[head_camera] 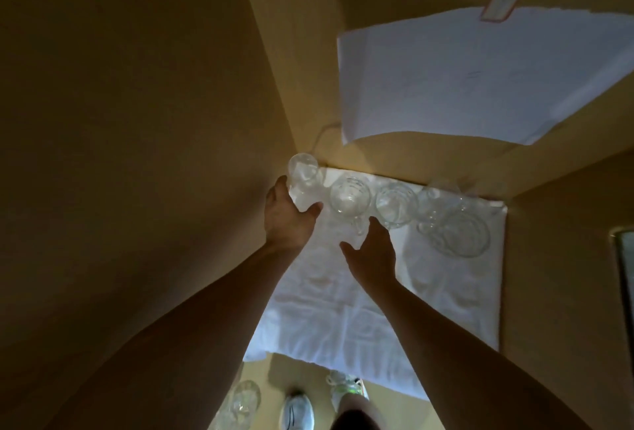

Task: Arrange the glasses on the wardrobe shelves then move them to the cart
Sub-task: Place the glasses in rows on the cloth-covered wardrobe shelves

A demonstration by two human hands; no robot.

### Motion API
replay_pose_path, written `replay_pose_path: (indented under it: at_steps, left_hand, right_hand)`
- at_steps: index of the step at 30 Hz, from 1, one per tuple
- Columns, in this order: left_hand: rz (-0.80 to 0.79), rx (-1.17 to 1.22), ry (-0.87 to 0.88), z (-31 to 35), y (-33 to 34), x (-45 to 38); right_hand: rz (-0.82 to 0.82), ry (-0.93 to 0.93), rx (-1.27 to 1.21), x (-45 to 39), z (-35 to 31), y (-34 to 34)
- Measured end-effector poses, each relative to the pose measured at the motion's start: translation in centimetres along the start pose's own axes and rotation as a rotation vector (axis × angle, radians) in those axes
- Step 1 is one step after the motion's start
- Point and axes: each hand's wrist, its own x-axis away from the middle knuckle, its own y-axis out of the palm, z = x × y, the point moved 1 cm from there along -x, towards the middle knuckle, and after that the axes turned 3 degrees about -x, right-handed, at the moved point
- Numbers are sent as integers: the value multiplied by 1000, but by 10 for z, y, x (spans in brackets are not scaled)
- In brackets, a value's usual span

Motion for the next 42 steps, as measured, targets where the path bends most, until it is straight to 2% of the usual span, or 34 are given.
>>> replay_pose_path:
  at_steps: [7, 11, 15, 19, 24, 29, 35, 39, 42]
  left_hand:
    - [-6, -4, -33, -16, 28, -43]
    - [-22, 40, -46, -22, 39, -62]
    - [36, 93, -90, -21, 48, -72]
    - [131, -133, -105, -11, 51, -78]
    - [175, -296, -114, -6, 49, -83]
    - [132, -211, -125, -15, 44, -70]
    - [100, -116, -59, -21, 29, -30]
    - [90, -79, -68, -19, 10, 0]
    - [73, -102, -44, -18, -5, 23]
  right_hand:
    - [5, 114, -96, -39, 9, 40]
    - [72, 162, -225, -47, 11, 56]
    - [82, 239, -330, -51, 14, 67]
    - [71, 241, -382, -55, 17, 67]
    - [11, 223, -338, -57, 22, 62]
    - [-46, 220, -273, -43, 28, 57]
    - [-88, 224, -162, -15, 35, 40]
    - [-146, 205, -24, 4, 26, 29]
    - [-161, 262, 12, 27, 29, 19]
